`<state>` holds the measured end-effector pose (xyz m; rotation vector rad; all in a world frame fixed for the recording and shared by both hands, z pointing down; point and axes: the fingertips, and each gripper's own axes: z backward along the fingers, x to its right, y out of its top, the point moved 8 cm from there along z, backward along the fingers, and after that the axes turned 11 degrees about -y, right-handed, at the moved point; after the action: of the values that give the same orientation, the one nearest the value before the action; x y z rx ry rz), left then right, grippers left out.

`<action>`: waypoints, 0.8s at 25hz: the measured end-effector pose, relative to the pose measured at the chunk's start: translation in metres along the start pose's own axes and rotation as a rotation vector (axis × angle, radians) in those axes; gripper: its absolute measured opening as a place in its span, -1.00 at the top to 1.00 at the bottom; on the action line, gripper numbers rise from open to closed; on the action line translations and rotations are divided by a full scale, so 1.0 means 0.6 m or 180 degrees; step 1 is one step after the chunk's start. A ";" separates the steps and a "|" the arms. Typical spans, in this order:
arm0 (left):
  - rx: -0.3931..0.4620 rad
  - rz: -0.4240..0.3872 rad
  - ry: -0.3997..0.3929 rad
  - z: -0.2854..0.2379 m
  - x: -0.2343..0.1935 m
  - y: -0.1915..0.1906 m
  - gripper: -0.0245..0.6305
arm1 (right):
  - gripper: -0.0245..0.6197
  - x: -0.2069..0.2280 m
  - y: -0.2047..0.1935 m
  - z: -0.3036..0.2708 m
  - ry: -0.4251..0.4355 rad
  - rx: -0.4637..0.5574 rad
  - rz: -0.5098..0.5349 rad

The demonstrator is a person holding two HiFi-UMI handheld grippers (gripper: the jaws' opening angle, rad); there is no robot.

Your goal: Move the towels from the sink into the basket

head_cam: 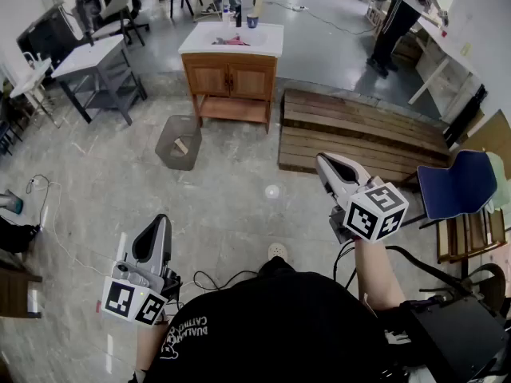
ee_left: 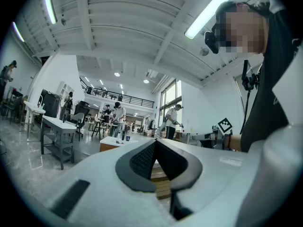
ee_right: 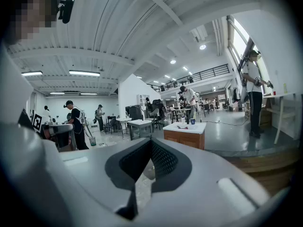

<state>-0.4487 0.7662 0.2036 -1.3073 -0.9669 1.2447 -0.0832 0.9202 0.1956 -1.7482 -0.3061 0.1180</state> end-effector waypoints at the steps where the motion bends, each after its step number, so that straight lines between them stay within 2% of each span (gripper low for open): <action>1: -0.0005 -0.0010 0.0001 -0.001 0.002 -0.001 0.91 | 0.91 0.002 -0.001 0.001 0.0005 -0.0006 0.0004; 11: 0.0038 0.0103 0.0046 -0.029 -0.036 -0.006 0.91 | 0.91 0.032 0.002 -0.028 -0.0082 -0.0048 0.0008; 15: -0.0013 0.0061 0.0102 -0.067 -0.066 -0.005 0.91 | 0.91 0.066 0.009 -0.081 -0.0143 0.0002 -0.0140; 20: 0.0029 0.0104 0.0216 -0.133 -0.123 -0.005 0.91 | 0.90 0.107 0.033 -0.182 -0.0041 0.0028 -0.0192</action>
<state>-0.3796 0.6828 0.2110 -1.3544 -0.8939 1.2204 0.0083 0.8309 0.2040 -1.7283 -0.3669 0.0869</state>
